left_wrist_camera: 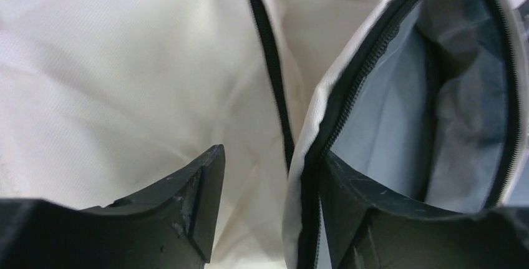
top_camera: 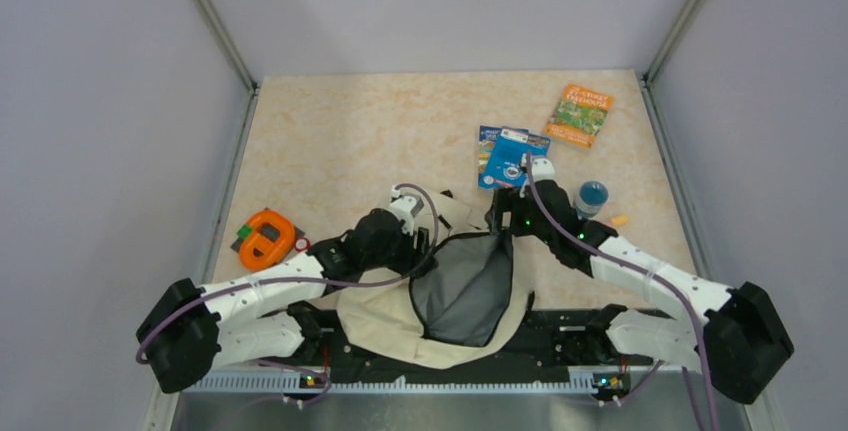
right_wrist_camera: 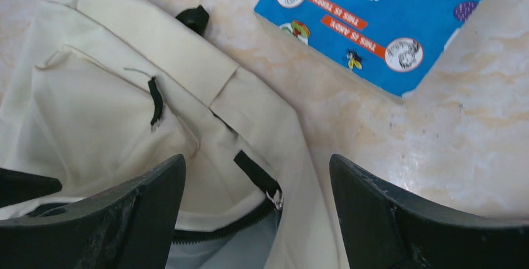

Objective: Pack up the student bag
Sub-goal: Unzip the student bag at the center of the board.

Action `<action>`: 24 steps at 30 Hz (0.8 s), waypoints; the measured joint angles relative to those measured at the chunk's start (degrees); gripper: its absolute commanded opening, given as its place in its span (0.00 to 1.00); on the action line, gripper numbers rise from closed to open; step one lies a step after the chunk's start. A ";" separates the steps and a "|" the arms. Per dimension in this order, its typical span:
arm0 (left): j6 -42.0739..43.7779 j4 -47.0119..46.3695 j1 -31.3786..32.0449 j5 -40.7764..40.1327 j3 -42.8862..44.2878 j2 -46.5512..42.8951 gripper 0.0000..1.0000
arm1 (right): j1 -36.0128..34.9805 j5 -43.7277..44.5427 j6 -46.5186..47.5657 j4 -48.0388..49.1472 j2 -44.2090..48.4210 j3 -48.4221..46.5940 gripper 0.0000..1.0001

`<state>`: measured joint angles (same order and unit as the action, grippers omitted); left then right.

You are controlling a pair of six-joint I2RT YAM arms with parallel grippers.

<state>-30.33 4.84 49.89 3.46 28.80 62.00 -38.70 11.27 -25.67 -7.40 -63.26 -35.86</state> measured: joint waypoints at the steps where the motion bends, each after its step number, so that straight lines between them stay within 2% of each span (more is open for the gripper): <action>1: 0.57 0.07 -0.02 0.68 0.33 0.04 0.66 | -0.02 -0.02 -0.44 0.00 1.42 1.29 0.84; 6: 5.25 0.37 -0.04 4.85 7.17 3.26 0.73 | 0.00 -0.37 -2.10 0.55 7.50 5.18 0.85; 10: 9.29 0.02 -0.04 7.08 15.43 9.01 0.75 | 0.00 -0.35 -2.47 0.94 9.09 5.42 0.85; 14: 12.76 -0.26 -0.04 9.46 21.92 16.76 0.81 | 0.00 0.09 -2.43 0.68 11.21 5.44 0.86; 17: 13.81 -0.37 0.02 12.33 24.37 21.22 0.79 | 0.00 1.49 -2.34 0.42 13.33 5.44 0.86; 18: 14.01 -0.48 0.17 13.42 24.79 22.49 0.74 | 0.00 2.01 -2.21 0.37 13.94 5.44 0.86; 21: 13.79 -0.61 1.22 15.50 24.90 24.59 0.35 | 0.00 3.58 -1.79 -0.04 15.08 5.44 0.86; 22: 14.16 -0.92 2.08 16.15 24.83 25.05 0.28 | 0.00 4.00 -1.64 -0.20 15.21 5.44 0.86; 24: 13.66 -2.12 3.72 16.63 24.24 25.29 0.23 | 0.00 4.48 -1.38 -0.44 15.21 5.44 0.86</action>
<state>-16.67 2.72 53.60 20.10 53.04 87.29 -38.70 15.75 -27.05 -7.84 -48.05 -30.41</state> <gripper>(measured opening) 0.319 0.862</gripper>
